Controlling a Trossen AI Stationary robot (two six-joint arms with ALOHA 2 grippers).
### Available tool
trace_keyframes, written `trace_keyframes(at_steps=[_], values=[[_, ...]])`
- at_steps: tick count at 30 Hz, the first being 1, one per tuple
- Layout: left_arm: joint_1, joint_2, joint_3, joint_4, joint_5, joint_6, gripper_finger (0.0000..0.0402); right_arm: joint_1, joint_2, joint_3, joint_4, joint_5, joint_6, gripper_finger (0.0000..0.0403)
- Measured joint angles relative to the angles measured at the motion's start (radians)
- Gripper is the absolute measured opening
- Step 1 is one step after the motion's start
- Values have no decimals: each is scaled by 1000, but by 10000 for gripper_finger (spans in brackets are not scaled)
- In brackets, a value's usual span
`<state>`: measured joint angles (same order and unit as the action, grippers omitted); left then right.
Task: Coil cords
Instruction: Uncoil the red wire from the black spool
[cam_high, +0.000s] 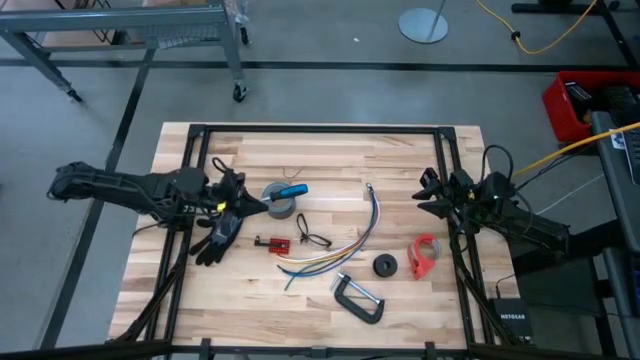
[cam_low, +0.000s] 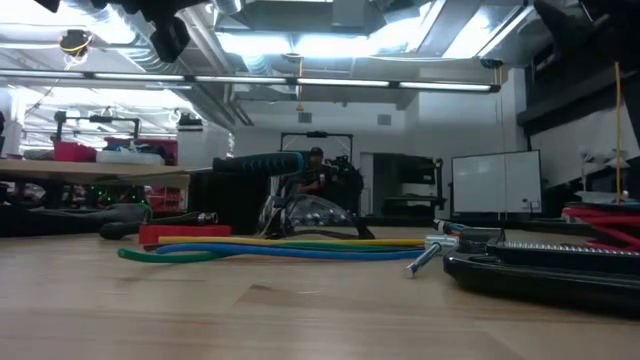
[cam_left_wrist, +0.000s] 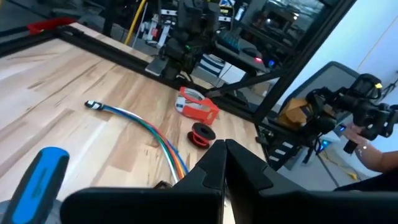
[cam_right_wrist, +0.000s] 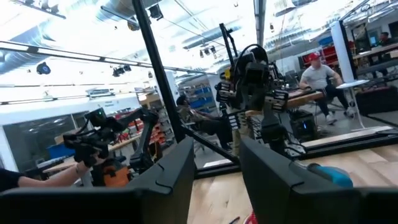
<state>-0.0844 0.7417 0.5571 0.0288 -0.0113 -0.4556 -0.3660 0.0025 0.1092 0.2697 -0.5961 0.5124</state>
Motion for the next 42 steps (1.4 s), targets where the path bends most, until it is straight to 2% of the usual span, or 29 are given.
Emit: trace_keyframes(at_steps=[5,10,15,21,29,32,38,42], values=[[-2,2,0,26,0,3,1,0,25,78,-8,-2,-29,133],[-2,2,0,40,-1,45,1,0,109,200,-86,-8,-109,133],[-2,2,0,39,-12,45,1,0,261,308,-173,-8,-163,133],[-2,2,0,37,-13,45,1,0,481,393,-178,-38,-215,133],[-2,2,0,35,-13,44,1,0,684,438,-343,-97,-230,133],[-2,2,0,35,-13,44,1,0,731,440,-404,-153,-209,133],[-2,2,0,34,-13,45,1,2,780,441,-552,-286,-127,133],[-2,2,0,34,-12,58,1,63,781,441,-663,-256,-119,133]])
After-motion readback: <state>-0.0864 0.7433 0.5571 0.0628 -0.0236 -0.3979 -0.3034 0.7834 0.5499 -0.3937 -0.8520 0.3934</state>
